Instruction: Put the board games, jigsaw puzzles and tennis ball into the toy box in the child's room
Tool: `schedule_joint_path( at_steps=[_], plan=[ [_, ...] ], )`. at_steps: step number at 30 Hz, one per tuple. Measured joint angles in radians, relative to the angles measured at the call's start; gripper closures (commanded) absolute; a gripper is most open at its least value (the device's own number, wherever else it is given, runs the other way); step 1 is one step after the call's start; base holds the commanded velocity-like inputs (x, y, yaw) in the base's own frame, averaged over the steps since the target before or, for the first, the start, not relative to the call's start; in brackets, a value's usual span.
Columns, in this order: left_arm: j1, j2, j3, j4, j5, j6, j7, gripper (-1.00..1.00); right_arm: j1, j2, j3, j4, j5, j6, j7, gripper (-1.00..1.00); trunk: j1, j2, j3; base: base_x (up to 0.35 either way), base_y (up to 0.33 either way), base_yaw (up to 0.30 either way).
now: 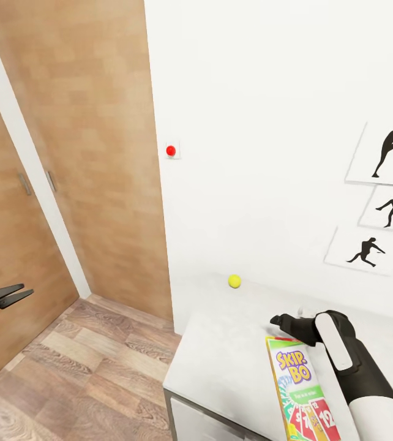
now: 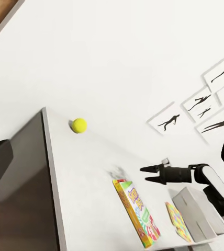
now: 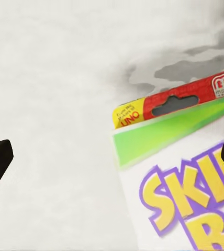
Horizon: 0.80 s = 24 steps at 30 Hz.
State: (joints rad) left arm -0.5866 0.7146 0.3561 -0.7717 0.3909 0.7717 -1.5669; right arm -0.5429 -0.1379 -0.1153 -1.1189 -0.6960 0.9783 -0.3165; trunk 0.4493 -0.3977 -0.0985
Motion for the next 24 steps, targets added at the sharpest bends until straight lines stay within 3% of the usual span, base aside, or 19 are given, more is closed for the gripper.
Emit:
schedule_joint_path(
  at_steps=[8,24],
  plan=[
    [0.000,0.000,0.000,0.000,0.000,0.000,0.000,-1.00,-0.001,-0.034,-0.001,0.003,-0.003,0.000,0.007,-1.00,0.000,0.000,0.000,0.000,0.000,0.000],
    [0.000,0.000,0.000,0.000,0.001,0.000,0.000,-1.00,-0.001,-0.041,-0.018,0.003,-0.004,0.001,0.009,-1.00,0.000,0.000,0.000,0.000,0.000,0.000]
  ],
)
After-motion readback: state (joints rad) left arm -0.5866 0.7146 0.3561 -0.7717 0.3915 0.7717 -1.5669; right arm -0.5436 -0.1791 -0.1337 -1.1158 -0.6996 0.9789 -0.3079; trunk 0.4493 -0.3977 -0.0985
